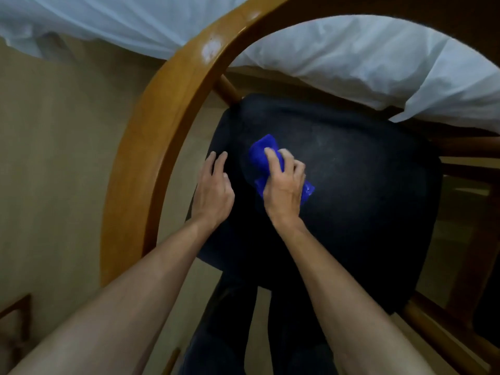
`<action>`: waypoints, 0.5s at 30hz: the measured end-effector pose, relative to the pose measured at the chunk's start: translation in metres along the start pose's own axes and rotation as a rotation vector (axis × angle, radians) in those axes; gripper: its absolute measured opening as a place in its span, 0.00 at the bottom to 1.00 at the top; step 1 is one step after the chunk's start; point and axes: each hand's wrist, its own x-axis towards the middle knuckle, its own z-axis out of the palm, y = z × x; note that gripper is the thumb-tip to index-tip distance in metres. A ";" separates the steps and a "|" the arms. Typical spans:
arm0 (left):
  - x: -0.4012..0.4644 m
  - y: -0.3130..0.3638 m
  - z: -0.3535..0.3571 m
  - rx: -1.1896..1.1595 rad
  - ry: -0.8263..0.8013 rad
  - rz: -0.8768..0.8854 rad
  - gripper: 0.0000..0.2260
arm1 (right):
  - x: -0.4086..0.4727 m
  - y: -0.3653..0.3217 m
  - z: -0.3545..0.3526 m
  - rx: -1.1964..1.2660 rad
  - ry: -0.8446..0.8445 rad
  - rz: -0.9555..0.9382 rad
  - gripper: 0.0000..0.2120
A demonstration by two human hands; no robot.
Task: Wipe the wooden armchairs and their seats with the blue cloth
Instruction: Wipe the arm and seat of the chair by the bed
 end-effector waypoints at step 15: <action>-0.106 0.002 0.083 0.344 -0.127 -0.149 0.38 | -0.024 0.098 -0.067 -0.136 -0.464 -0.248 0.29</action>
